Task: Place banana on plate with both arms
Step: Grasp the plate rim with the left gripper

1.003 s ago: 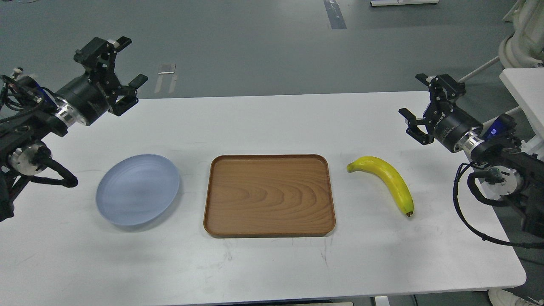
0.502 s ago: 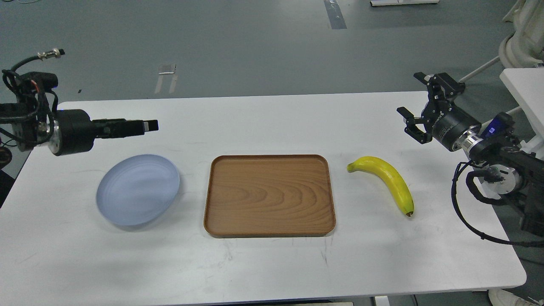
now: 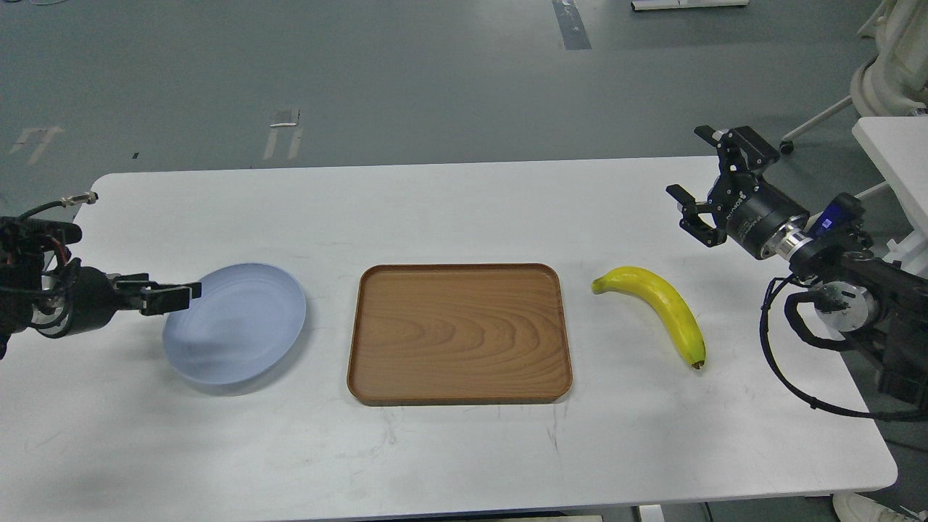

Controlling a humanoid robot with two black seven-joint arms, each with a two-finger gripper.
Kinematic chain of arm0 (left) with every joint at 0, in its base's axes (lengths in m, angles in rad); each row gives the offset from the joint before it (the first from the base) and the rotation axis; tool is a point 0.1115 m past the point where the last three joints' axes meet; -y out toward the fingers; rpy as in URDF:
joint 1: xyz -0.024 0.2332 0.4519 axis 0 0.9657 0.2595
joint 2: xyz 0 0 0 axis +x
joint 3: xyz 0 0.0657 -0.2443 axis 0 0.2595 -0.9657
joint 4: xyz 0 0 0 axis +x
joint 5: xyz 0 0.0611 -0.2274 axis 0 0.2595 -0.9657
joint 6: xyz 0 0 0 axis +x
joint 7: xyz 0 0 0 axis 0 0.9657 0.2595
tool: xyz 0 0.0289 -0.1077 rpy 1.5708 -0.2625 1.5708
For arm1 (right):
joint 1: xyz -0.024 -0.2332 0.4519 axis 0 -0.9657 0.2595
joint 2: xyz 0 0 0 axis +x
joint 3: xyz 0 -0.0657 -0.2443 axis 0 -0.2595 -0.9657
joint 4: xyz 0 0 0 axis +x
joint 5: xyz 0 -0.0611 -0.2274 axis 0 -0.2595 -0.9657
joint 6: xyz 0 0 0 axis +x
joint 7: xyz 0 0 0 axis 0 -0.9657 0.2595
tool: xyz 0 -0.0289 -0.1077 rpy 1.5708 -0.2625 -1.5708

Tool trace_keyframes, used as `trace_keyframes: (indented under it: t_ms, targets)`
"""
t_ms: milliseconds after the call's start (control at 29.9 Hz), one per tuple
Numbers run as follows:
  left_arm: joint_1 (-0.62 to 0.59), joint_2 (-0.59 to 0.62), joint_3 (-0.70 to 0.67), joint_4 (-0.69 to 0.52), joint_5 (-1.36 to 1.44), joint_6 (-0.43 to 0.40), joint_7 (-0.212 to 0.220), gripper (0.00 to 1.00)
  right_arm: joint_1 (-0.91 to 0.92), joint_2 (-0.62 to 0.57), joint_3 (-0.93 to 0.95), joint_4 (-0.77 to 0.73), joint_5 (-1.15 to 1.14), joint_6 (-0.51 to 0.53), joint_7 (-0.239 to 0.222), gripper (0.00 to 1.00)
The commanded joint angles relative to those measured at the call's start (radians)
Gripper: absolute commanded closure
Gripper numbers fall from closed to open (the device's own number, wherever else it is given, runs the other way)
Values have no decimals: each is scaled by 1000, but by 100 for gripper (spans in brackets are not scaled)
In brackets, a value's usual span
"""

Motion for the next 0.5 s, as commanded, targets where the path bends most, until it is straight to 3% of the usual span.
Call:
trace_keyframes:
  t_ms: [0,268,334,401,468]
  targets:
    - [19,-18,-1,16,-3,1,0,2,0,1,0,0,0,0,0,1]
    - [42,-38,0,56,-20,1,0,10,0,2,0,-1,0,0,0,1]
    - [46,-53,0,79,-20,3,0,22,0,2,0,-2,0,0,0,1]
    - [54,-61,0,85,-21,6,0,24,-1,2,0,0,0,0,0,1]
    - [54,-60,0,87,-29,12,0,34,-1,2,0,0,0,0,0,1]
